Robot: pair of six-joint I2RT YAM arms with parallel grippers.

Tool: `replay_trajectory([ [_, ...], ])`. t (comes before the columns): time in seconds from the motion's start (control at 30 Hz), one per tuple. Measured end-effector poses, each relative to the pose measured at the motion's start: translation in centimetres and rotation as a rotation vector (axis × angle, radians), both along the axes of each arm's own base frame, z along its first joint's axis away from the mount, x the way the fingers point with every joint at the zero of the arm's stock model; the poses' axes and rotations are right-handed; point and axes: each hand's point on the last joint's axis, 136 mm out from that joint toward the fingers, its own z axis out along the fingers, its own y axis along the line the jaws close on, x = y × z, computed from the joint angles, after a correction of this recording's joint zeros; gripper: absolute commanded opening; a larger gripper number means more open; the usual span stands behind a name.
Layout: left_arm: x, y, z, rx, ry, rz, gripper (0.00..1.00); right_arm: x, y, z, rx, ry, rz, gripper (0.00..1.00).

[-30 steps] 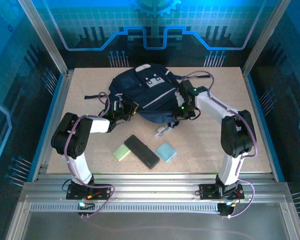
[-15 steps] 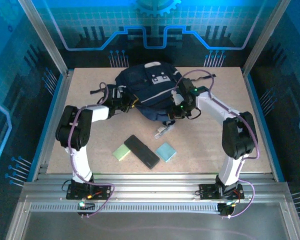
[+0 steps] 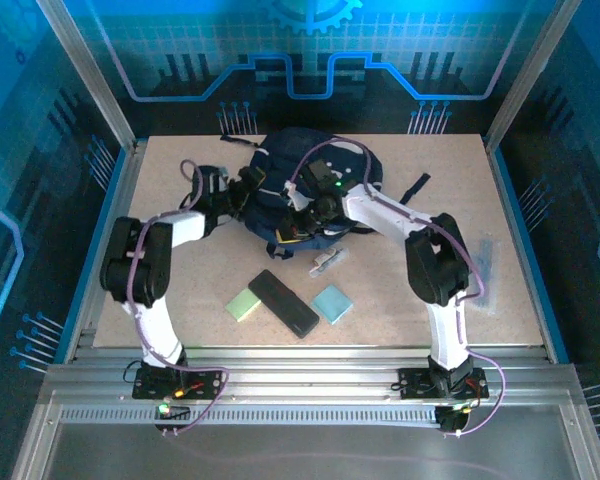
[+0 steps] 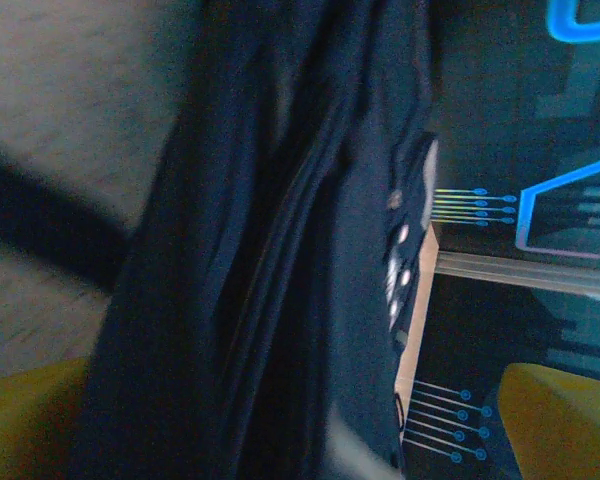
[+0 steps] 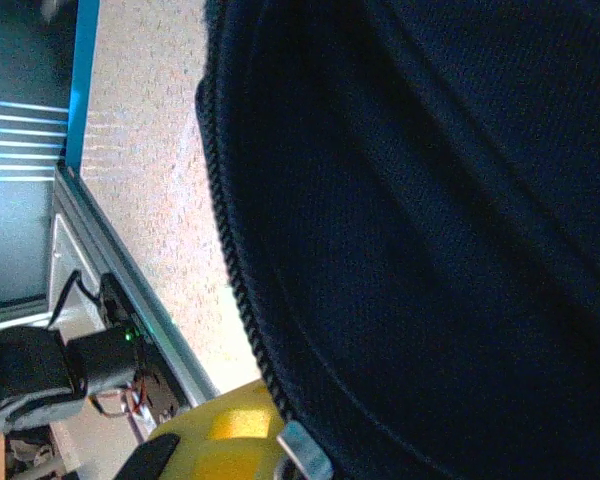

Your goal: Pack the student bag

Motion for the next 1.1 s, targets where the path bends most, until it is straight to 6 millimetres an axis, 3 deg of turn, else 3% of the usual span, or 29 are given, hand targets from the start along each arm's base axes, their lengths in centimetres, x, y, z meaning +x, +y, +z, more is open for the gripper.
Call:
replay_trajectory([
  [0.1, -3.1, 1.5, -1.1, -0.009, 0.046, 0.038, 0.99, 0.9, 0.5, -0.6, 0.008, -0.001, -0.026, 0.0],
  [0.2, -5.2, 1.8, -1.5, -0.011, 0.067, 0.052, 0.99, 1.9, 0.8, -0.3, 0.026, -0.013, -0.063, 0.0],
  [0.47, -7.1, -0.2, -2.0, -0.074, 0.088, 0.088, 0.99, 2.7, 2.4, -0.3, 0.067, 0.01, -0.107, 0.0],
  [0.5, -7.0, -0.6, -1.9, -0.082, 0.08, 0.085, 0.95, 2.7, 2.6, -0.5, 0.069, 0.014, -0.107, 0.0],
  [0.57, -6.7, -1.5, -1.6, -0.106, 0.069, 0.082, 0.75, 2.5, 3.1, -0.7, 0.079, 0.019, -0.102, 0.0],
  [0.77, -5.8, -2.7, -1.8, -0.15, 0.045, 0.071, 0.0, 2.1, 3.1, -1.2, 0.069, 0.013, -0.084, 0.0],
  [0.93, -6.0, -3.3, -1.7, -0.154, 0.041, 0.046, 0.0, 0.1, 0.6, -2.5, 0.006, -0.001, -0.045, 0.0],
  [1.1, -6.1, -2.8, -1.5, -0.16, 0.045, 0.031, 0.0, -1.0, -4.3, -3.8, -0.088, -0.019, -0.036, 0.0],
])
